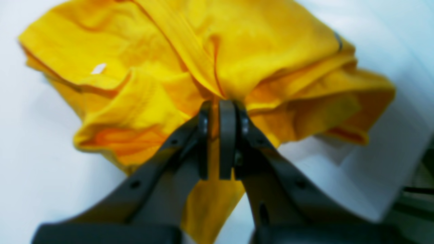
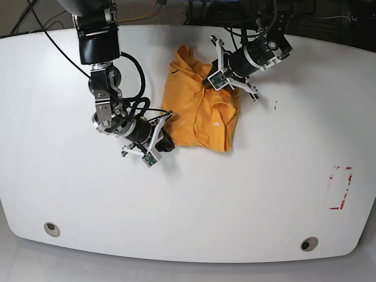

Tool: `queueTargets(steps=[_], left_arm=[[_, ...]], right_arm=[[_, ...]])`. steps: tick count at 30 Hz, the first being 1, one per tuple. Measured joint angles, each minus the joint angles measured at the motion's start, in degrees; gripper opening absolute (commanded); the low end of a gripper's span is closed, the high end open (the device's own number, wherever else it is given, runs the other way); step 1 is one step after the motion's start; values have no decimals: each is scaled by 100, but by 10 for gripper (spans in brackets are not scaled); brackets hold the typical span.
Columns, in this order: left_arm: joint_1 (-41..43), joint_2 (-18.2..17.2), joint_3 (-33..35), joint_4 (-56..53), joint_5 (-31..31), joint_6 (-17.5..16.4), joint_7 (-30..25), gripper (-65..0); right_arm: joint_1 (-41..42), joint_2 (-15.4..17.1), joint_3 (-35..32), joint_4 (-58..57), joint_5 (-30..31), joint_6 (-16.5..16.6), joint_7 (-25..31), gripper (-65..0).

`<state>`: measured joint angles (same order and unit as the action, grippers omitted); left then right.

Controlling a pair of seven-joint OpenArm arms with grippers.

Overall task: Layout the t-shirt on the table in an organized manner, then fold the t-shirt properly
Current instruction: 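Fold the left gripper's cloth over the pile toward the right gripper, then press and tuck the folded shirt edges with both grippers into a square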

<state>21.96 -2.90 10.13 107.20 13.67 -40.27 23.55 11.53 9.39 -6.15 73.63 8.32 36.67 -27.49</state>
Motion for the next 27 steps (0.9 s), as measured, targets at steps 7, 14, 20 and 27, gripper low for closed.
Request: queueTargets(steps=[7,14,20,27], left_arm=[[22,-26,-162,-153,-9,2,-24,-628],[-173,-118,-616,-638,-50,11,-44,-628],[-625,-413,-678,-1045,-153,-22,-166,-628],[-1156,-546,-664,-1576,-264,-20,-374,-628]], right_arm=[[-223,-2,9,-15,0,-26,129,-630],[-531,-17,107,101,46,-22,157,-631],[-1054,-20,498,579,55,-24,133,-631],[-1576,-35,726,1364,44,-42,-369,-631]])
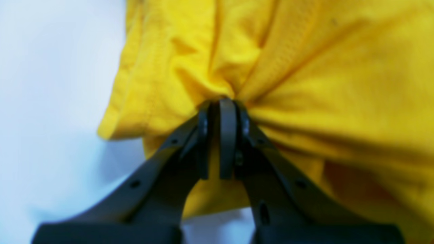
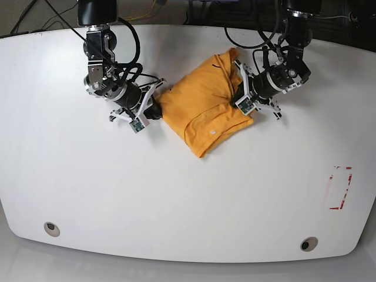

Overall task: Layout the t-shirt on the table in an organized manner, then fold the t-shirt properly
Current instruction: 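Press and tuck the folded shirt edges with both grippers into a square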

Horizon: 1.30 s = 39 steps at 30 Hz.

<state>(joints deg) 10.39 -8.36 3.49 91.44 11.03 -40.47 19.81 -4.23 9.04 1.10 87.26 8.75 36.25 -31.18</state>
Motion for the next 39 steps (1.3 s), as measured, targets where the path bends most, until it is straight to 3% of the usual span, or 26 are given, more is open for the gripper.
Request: queueTargets(steps=[8,12,17,30,39], left_arm=[[-444,-13,4,-149,232,48,-105,-628],[-564,-11,4,260,264,-2,-28,-628],[-629,87,33,850,245,52,-131,-628],[431,315,24,1379,284,15,-17,-628],[990,616,39,1346,267,35,-120,-628]], right_arm=[[-219,-271,378,1147,-44,0,-654,-631],[-96,-271,380,1628,-44,15,-1150,-631],[280,-308,387,1801,-46,15,-1307,-630],[1244,-695,223,463,-120,26,-1300,-629],[1414,-741,125,-868,-72,59,-68,-630]])
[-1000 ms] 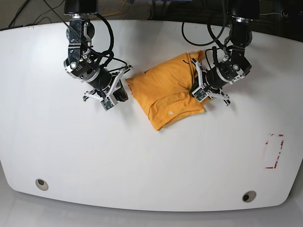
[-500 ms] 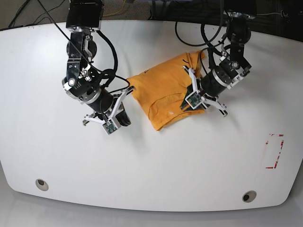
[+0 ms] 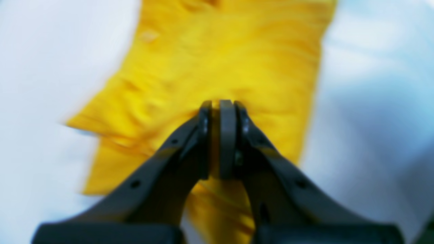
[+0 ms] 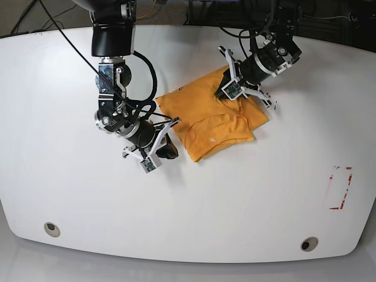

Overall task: Layout the t-shirt on the table in an organized manner, then fold the t-shirt properly
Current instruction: 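Press and tuck the folded shirt edges with both grippers into a square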

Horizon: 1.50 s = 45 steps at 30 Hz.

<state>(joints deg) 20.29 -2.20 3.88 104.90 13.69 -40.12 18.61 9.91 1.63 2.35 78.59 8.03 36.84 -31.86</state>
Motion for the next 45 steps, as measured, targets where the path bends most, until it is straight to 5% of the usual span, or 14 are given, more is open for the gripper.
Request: queueTargets(steps=[12,29,45], left_arm=[[-131,-81,-24,-852,-192,17,-254,-628],[-846,-651,-7,-1331,-236,-55,-238,-628],[-802,-787,-20,-472,-9,-24,13,-628]], right_arm=[[-437,140,-306,-734,37,-42,933,-630],[-1768,352,-271,739,26,-245,704,-630],[-1836,590,-284,1698,-13,-313,374,-630]])
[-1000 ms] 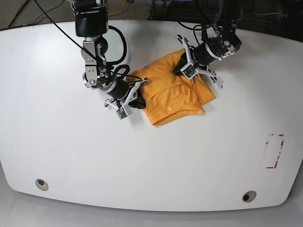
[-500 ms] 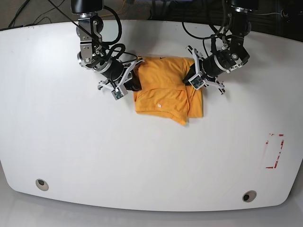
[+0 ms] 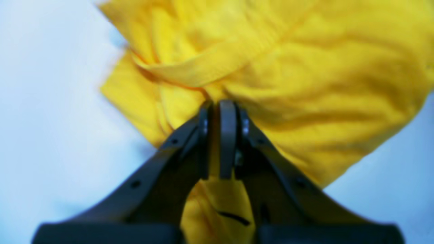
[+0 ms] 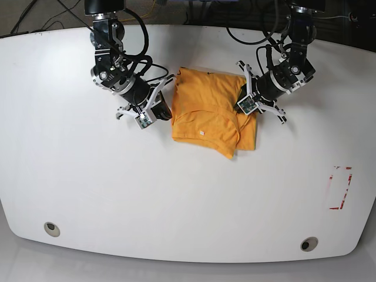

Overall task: Layout the t-shirt on the table in an organized manner, then fold the t-shirt properly
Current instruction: 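Press and tuck the folded shirt edges with both grippers into a square, then grasp the folded shirt with the left gripper and drag it aside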

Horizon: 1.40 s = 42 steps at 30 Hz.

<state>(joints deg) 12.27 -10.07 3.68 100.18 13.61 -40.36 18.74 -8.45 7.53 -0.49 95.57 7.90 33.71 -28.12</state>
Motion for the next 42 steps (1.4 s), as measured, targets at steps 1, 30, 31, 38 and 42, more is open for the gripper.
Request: queueTargets(steps=[1,30,31,38,42], left_arm=[[-2,-2,-7,79,9,-2,9,-628],[-273,1038,918,-728,4,2321,-1829,-628],[-275,1075,957,-863,4,2393,-2000,-628],[-275,1102,1255,-1545,321,3005,-2492,-628],[-249,1119,1335,-1814,682,3073,-2498,-628]], right_arm=[[7,31,2,101,-4,17,-101,-630],[-35,199,442,612,-15,55,-254,-630],[-35,199,442,612,-17,55,-254,-630],[-37,199,442,612,-17,55,-254,-630],[-37,197,442,612,-17,55,-254,-630]])
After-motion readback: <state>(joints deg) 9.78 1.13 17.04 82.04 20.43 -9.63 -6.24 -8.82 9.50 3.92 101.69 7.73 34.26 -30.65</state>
